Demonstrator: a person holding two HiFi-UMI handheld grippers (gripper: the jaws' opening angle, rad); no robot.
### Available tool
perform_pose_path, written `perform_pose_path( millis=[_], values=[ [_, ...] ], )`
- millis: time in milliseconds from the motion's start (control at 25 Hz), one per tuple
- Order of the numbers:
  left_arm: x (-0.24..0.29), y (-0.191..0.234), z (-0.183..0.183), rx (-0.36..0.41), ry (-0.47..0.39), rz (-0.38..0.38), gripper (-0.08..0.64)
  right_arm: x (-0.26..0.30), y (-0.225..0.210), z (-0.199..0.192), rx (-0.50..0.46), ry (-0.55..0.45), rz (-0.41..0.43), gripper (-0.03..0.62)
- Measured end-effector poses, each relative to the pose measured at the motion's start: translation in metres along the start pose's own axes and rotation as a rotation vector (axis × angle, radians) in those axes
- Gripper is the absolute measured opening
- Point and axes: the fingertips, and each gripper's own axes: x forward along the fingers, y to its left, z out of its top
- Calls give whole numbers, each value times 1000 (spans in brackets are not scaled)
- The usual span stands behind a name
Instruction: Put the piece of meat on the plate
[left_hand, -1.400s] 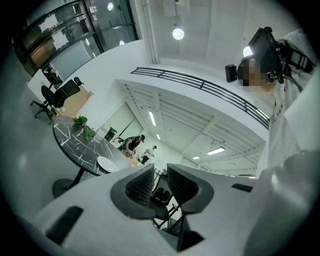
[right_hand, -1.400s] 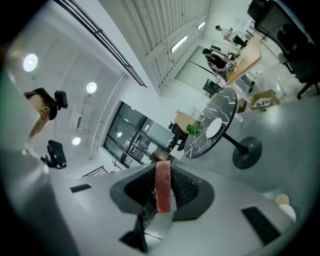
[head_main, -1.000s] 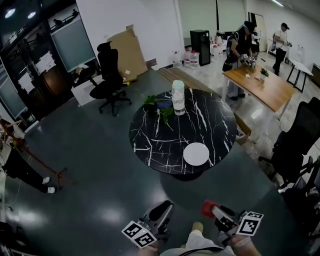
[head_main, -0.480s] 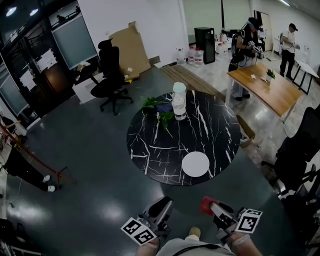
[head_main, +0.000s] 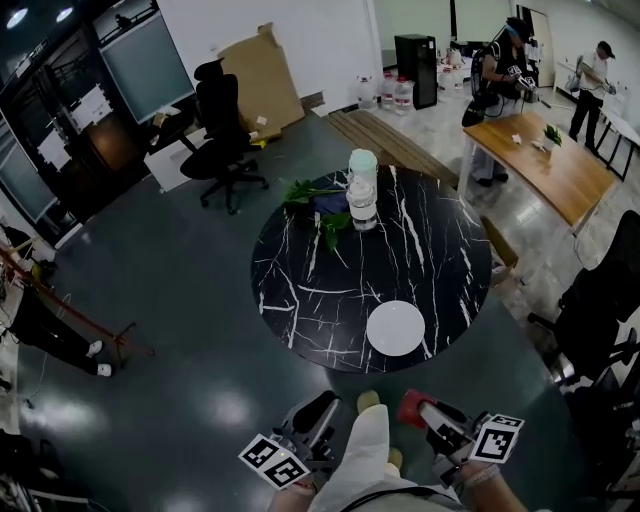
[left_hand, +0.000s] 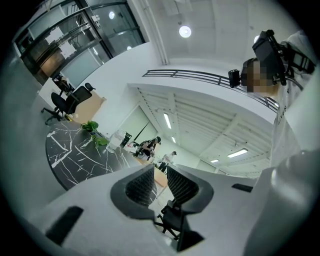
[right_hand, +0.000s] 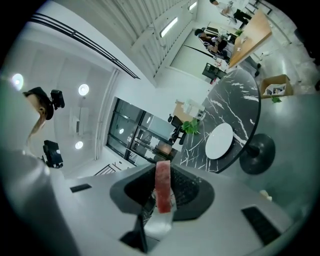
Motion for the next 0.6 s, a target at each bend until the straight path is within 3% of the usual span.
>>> perform_pose_path(
  millis=[440, 600],
  values=[
    [96, 49, 11, -34, 38, -77, 86, 52, -50, 52, 9, 33, -95, 87],
    [125, 77, 16, -28, 40, -62, 86, 84, -78, 69, 6, 64, -129, 87]
  ],
)
